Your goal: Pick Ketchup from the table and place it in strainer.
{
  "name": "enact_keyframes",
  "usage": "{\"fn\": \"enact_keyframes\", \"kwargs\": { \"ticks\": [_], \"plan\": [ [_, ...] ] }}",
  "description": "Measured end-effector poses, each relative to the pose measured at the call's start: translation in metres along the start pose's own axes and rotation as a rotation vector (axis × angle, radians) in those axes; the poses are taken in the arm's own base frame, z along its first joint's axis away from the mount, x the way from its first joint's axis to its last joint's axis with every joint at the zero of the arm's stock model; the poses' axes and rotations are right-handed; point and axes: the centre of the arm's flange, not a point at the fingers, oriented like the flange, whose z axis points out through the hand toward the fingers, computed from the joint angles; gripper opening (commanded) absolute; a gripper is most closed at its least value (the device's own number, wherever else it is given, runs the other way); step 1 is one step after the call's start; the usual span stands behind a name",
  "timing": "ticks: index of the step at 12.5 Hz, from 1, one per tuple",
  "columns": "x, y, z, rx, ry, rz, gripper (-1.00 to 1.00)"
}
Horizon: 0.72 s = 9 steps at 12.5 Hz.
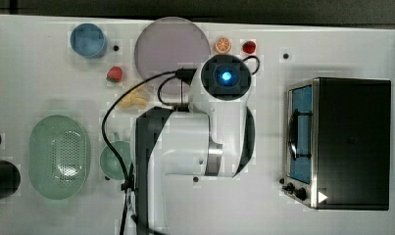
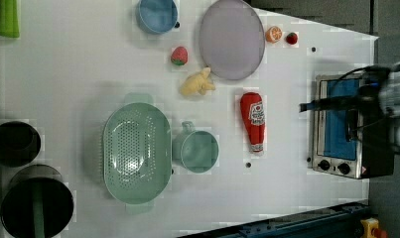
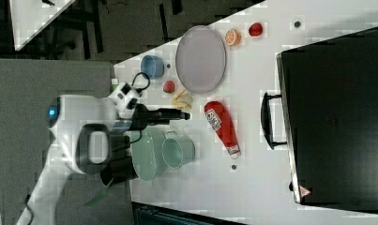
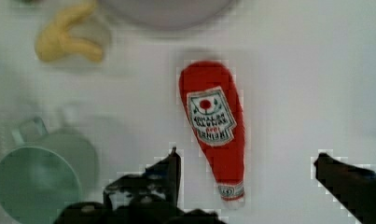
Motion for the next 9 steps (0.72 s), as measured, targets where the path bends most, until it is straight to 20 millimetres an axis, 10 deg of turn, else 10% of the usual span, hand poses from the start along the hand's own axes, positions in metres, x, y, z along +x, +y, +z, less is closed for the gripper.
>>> {"fn": "enact_keyframes", "kwargs": {
  "ticks": [9],
  "plan": [
    [-0.001,0.002,0.092,-0.083,0.073,-0.210,1.00]
  ]
}}
